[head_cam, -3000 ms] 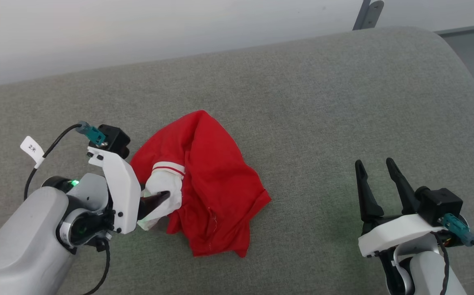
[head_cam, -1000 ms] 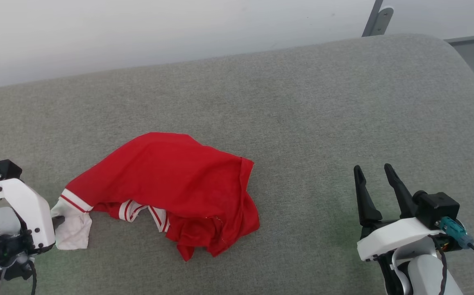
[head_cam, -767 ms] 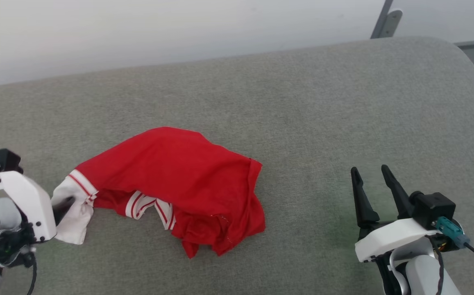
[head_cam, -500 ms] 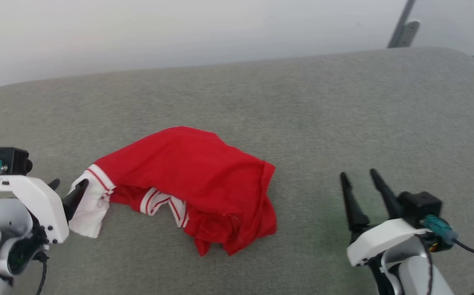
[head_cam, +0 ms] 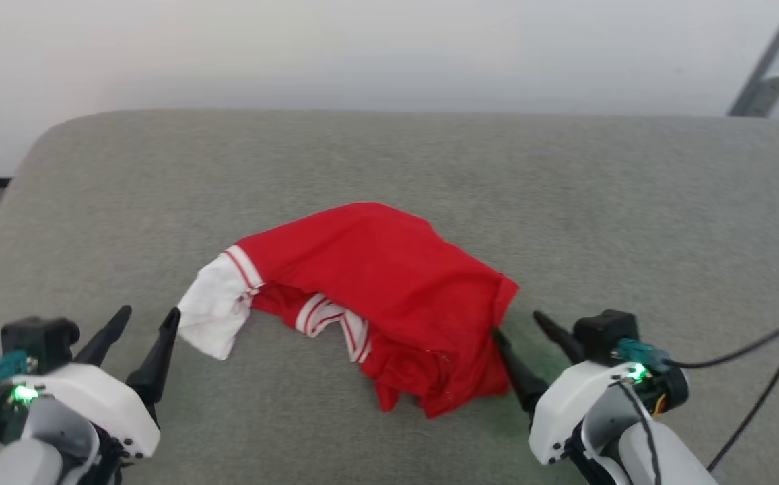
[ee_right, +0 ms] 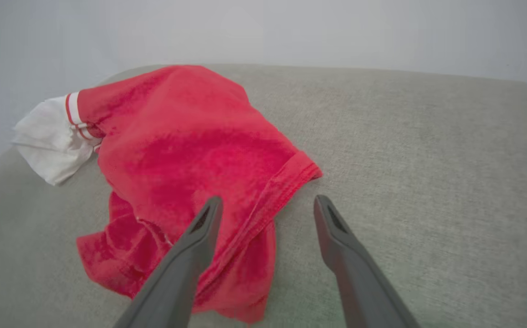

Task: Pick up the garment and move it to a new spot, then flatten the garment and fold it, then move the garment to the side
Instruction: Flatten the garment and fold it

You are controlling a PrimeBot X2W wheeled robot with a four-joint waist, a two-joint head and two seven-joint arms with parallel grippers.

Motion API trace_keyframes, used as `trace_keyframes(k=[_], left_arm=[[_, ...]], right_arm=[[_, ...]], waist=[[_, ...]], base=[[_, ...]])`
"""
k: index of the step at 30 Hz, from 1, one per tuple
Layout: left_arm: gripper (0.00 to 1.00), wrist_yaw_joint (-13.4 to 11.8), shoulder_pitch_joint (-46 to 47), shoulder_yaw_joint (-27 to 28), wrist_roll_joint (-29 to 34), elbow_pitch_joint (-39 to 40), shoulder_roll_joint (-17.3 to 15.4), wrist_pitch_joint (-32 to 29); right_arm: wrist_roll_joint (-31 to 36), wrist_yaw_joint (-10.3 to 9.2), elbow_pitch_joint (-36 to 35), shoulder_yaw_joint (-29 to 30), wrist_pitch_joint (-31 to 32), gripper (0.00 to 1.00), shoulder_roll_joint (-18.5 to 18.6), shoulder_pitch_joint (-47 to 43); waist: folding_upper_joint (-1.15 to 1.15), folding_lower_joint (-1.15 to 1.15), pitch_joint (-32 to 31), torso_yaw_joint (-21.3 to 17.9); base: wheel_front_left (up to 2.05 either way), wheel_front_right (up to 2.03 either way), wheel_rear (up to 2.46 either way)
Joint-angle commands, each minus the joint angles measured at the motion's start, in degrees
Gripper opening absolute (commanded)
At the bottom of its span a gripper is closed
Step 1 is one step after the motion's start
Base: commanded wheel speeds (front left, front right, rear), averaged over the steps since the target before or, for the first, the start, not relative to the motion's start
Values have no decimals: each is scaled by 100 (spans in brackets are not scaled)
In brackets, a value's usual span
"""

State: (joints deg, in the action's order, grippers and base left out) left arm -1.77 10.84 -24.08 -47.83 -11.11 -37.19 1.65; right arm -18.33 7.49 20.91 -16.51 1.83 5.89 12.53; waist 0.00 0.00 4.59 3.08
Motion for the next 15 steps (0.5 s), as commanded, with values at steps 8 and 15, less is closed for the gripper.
trace_keyframes(k=[8, 15], left_arm=[[100, -56, -439, 17, 286, 109, 293, 982], [100, -60, -728, 130, 421, 148, 627, 1303]], right_arm=[[-338, 0, 57, -545, 1117, 100, 361, 264], [-443, 0, 124, -792, 2169, 100, 576, 354]], waist=[[0, 0, -59, 594], [0, 0, -84, 996]], base=[[0, 0, 0], [0, 0, 0]])
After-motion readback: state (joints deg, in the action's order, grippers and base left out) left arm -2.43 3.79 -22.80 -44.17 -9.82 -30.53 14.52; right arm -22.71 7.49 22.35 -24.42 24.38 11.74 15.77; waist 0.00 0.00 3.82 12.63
